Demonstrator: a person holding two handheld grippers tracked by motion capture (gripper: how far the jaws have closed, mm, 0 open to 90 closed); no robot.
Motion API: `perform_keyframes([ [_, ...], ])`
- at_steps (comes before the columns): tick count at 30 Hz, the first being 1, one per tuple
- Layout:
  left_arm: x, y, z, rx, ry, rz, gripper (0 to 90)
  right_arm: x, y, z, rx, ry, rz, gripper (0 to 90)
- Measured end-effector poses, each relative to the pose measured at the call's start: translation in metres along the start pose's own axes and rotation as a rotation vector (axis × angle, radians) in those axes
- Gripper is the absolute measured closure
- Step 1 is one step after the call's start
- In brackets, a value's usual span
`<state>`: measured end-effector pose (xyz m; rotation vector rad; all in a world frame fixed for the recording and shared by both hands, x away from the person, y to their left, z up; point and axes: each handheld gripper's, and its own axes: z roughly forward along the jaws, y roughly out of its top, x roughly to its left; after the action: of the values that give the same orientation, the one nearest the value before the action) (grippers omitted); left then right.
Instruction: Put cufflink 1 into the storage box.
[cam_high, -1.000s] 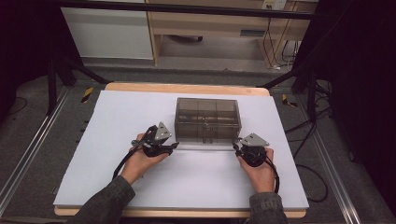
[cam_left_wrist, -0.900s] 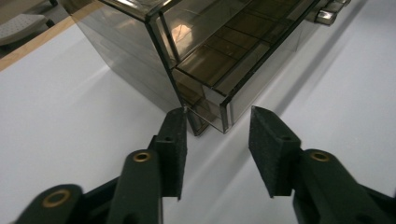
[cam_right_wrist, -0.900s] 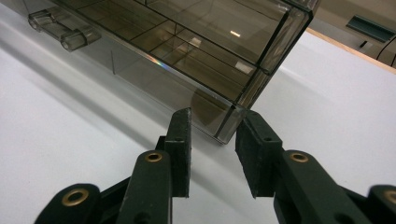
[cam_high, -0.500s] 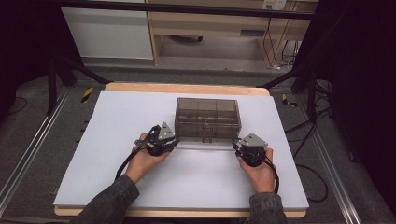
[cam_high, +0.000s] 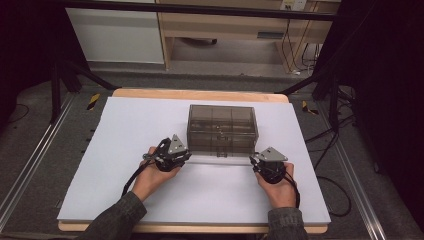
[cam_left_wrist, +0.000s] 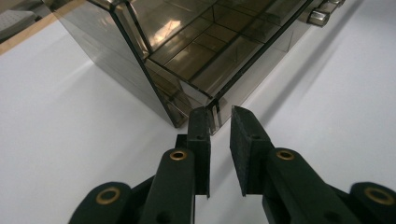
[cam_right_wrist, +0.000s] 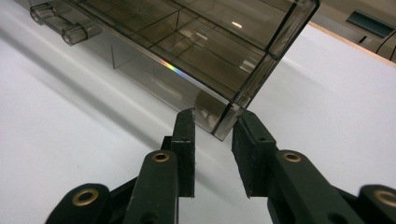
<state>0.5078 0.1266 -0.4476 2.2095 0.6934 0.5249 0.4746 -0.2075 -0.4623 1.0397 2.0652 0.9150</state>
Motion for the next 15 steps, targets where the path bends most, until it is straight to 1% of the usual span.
perform_keyframes([
  [3, -0.001, -0.002, -0.003, 0.000, -0.008, -0.006, 78.5, 0.003, -0.001, -0.005, 0.003, 0.009, -0.001, 71.6],
  [4, -0.002, -0.002, -0.004, 0.003, -0.005, 0.001, 78.6, 0.004, -0.002, -0.006, 0.005, 0.008, -0.003, 71.6],
  [9, -0.004, -0.004, -0.007, 0.004, -0.013, -0.001, 78.7, 0.006, -0.003, -0.009, 0.007, 0.013, -0.003, 71.8],
  [14, -0.009, -0.006, -0.010, 0.006, -0.020, 0.007, 78.7, 0.008, -0.005, -0.014, 0.008, 0.013, -0.004, 71.8],
  [15, -0.010, -0.006, -0.011, 0.008, -0.023, 0.009, 78.7, 0.008, -0.006, -0.015, 0.007, 0.015, -0.010, 71.9],
])
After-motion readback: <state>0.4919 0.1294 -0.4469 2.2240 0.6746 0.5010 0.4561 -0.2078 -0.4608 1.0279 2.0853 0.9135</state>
